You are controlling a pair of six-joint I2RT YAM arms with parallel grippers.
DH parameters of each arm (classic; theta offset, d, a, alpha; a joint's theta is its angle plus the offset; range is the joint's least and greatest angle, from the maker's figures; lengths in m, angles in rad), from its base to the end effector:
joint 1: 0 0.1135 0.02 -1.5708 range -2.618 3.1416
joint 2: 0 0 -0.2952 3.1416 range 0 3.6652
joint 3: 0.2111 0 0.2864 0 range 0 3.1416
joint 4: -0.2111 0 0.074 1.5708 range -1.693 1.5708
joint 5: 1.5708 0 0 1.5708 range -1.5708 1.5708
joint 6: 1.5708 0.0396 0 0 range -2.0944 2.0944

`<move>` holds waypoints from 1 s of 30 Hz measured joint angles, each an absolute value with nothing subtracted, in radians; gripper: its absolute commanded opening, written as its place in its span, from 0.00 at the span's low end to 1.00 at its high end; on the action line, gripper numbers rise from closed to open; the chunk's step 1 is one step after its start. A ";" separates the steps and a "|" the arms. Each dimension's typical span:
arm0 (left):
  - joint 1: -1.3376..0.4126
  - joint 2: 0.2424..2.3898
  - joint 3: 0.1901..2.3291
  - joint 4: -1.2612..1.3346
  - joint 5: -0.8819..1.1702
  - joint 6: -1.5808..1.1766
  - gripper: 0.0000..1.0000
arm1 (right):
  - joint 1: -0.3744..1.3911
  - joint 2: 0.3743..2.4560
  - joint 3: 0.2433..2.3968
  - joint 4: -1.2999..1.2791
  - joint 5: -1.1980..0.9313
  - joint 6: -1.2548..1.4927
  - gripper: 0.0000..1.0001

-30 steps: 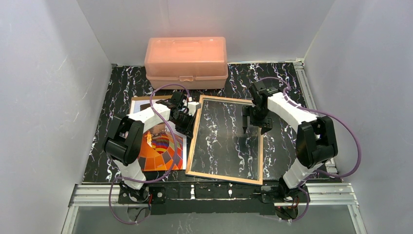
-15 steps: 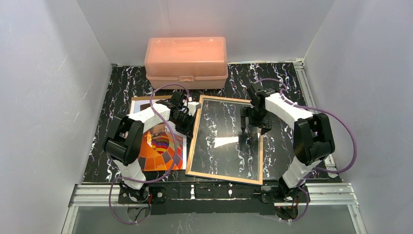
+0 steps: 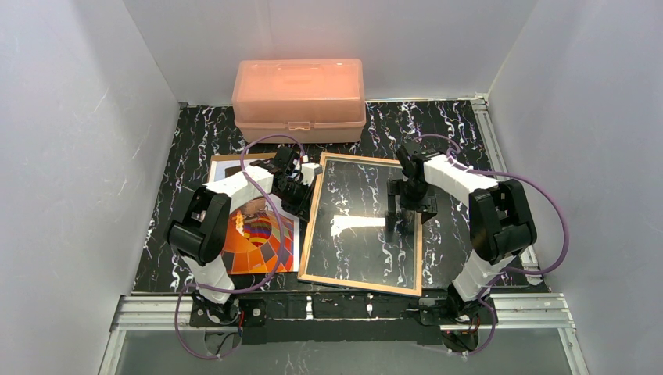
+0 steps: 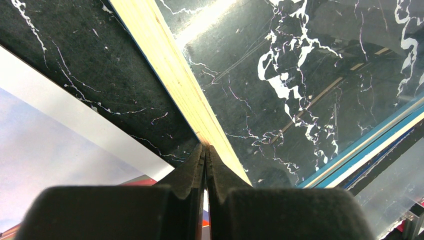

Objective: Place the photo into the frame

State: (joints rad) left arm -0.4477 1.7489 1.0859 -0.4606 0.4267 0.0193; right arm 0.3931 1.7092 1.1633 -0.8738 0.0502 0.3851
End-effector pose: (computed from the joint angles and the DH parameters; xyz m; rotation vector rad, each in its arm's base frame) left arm 0.3332 -0.1782 0.1797 0.7572 2.6064 -0.7049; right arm 0.3225 0.1316 0.1995 -0.0062 2.9828 0.0164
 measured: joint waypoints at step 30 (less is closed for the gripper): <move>-0.444 1.757 1.086 -0.458 0.446 0.027 0.00 | 0.388 1.709 1.128 -0.826 -0.009 0.389 0.88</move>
State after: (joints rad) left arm -0.4442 1.7573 1.0859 -0.4576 0.4461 0.0269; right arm 0.3882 1.7092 1.1282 -0.8265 -0.0090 0.3885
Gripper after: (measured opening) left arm 0.007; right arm 0.886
